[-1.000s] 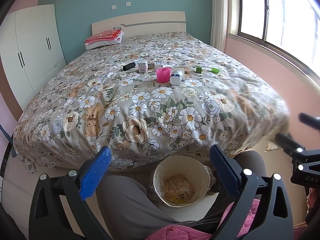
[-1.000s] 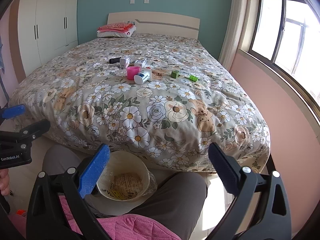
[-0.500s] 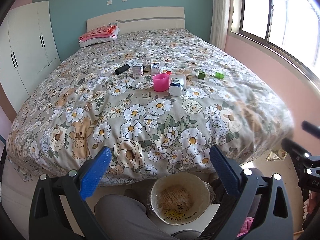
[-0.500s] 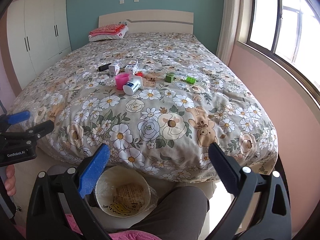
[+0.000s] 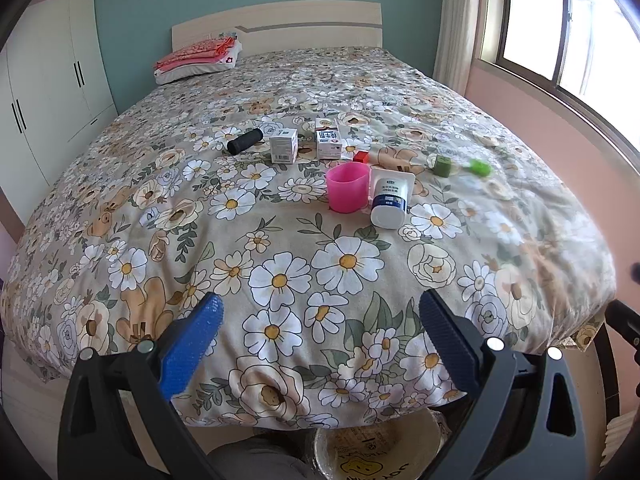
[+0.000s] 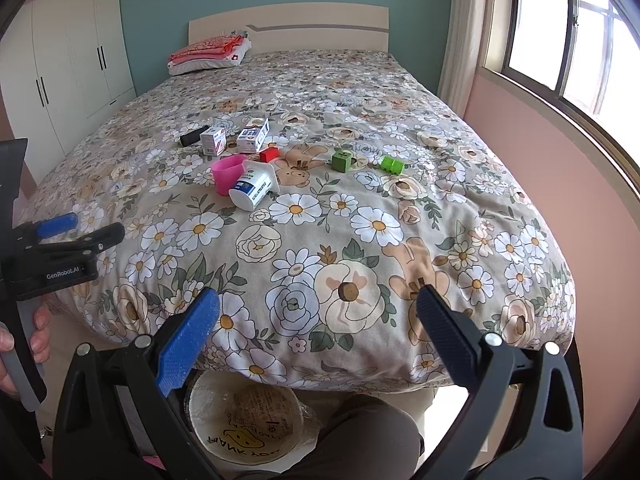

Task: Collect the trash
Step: 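Move both tools toward the items on the bed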

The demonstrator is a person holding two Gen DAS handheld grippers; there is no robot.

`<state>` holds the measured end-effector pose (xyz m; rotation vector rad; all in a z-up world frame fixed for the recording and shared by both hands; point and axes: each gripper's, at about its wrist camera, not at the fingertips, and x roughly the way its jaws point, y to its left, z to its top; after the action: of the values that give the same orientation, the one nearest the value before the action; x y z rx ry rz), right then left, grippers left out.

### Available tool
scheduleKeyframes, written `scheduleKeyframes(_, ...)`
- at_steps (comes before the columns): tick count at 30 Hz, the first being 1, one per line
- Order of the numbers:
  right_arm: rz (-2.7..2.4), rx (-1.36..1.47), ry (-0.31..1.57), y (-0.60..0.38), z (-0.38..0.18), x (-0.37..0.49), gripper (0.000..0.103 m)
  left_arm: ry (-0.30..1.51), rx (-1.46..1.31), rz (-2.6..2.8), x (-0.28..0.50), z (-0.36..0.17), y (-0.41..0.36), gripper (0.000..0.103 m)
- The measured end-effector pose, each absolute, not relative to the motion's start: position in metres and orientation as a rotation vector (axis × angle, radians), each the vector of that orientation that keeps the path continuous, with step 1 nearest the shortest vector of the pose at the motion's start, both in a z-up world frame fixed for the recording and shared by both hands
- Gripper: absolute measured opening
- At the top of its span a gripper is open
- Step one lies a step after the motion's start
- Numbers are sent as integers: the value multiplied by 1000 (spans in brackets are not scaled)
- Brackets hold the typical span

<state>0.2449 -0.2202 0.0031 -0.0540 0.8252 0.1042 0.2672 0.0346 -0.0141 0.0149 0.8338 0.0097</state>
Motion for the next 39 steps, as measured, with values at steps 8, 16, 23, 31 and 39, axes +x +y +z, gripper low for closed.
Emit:
scheduleKeyframes(8, 39, -21, 842, -232, -9, 311, 96, 832, -14, 46, 335, -23, 56, 100)
scheduleKeyframes(16, -27, -11, 856, -247, -32, 385, 96, 836, -27, 73, 399, -41, 73, 100)
scheduleKeyframes(23, -3, -177, 830, -271, -49, 462, 96, 856, -37, 82, 464, -64, 89, 100)
scheduleKeyframes(31, 124, -299, 874, -299, -78, 548, 96, 875, -30, 60, 535, -87, 102, 100)
scheduleKeyframes(39, 310, -364, 989, -318, -114, 626, 96, 904, -4, 24, 583, -112, 91, 100)
